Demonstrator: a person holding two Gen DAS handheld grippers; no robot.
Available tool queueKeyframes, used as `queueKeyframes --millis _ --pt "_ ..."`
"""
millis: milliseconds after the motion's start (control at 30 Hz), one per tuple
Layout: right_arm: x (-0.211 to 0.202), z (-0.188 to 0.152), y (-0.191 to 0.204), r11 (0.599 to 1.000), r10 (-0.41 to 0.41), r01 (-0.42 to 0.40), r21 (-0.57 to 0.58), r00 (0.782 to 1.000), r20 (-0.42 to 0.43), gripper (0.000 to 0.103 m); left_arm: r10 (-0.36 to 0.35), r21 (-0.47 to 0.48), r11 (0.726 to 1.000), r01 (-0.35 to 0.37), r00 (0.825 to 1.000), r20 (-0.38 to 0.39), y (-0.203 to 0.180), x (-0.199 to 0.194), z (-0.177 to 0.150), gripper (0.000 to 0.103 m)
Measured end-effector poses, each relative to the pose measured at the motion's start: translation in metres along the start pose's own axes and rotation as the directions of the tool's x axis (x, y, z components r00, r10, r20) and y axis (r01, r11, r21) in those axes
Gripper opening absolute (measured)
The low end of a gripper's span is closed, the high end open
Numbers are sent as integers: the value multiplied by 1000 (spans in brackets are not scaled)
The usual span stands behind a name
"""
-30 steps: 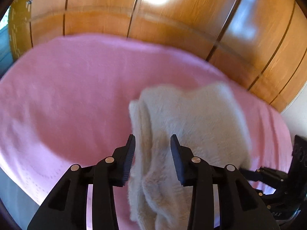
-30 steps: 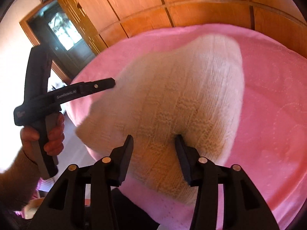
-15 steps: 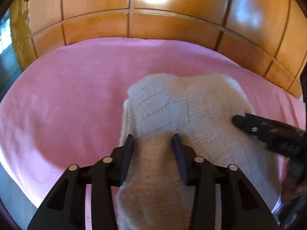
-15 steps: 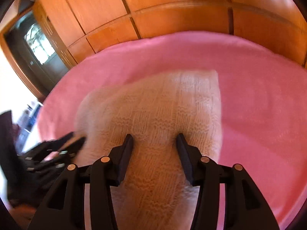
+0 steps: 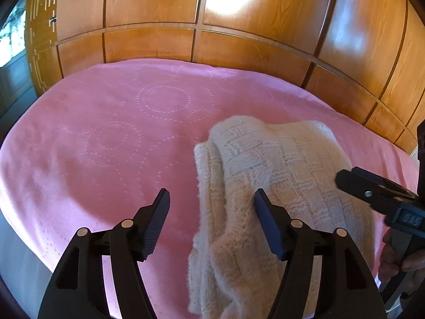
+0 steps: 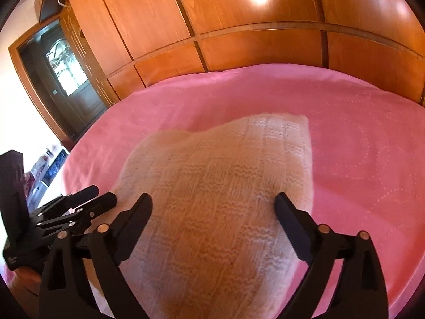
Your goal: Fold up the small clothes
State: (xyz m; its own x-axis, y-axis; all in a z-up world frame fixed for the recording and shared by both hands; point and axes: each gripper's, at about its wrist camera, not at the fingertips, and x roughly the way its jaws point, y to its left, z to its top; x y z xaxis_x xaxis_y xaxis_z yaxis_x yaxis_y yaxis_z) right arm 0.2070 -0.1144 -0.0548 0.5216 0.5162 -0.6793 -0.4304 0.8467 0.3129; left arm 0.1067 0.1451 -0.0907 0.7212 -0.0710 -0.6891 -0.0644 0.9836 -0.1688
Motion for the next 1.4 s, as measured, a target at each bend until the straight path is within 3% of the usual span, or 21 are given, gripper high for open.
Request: queueKeyframes --millis 233,367,500,600,767,800,833,867,900,967,1100,1267,1367,1400 --pt "-9 -8 -37 990 44 -40 134 999 -26 99 -1 11 1000 1 1000 -1 2 1 -2 72" --pt "-1 -17 -63 961 142 -123 249 988 -59 99 -16 9 1000 16 1000 -16 7 5 -3 77" --pt "9 -25 -79 918 249 -213 333 966 -69 99 -90 -20 996 89 994 -60 16 16 -6 77" --pt "15 -29 -80 894 321 -277 352 944 -73 99 -198 -100 977 188 975 -102 31 31 -8 77" --pt "28 -26 -74 882 370 -319 348 925 -91 95 -381 -226 910 347 916 -125 55 55 -12 77" --pt "31 -24 -71 883 371 -318 346 923 -99 93 -413 -242 894 377 903 -121 57 58 -13 71" --pt "33 -24 -70 885 368 -314 343 924 -103 86 -443 -245 880 406 889 -117 58 59 -14 56" --pt "33 -23 -68 888 364 -310 338 925 -107 76 -492 -255 854 453 863 -113 58 60 -14 45" --pt "33 -23 -67 889 362 -309 337 926 -106 70 -520 -273 835 478 848 -107 59 61 -15 42" --pt "24 -23 -65 892 352 -306 332 932 -88 55 -536 -267 825 498 840 -90 56 57 -17 35" --pt "-4 -24 -56 908 332 -305 288 942 -48 50 -564 -256 807 532 823 -65 47 39 -18 32" --pt "-59 -28 -74 913 301 -305 270 952 54 48 -613 -174 785 594 785 -88 -1 27 -3 30" --pt "-99 -30 -95 928 239 -263 263 964 120 48 -655 -121 756 644 747 -115 -48 30 10 29" --pt "-115 -33 -106 932 212 -246 266 966 148 48 -675 -96 738 668 727 -126 -73 31 17 29"
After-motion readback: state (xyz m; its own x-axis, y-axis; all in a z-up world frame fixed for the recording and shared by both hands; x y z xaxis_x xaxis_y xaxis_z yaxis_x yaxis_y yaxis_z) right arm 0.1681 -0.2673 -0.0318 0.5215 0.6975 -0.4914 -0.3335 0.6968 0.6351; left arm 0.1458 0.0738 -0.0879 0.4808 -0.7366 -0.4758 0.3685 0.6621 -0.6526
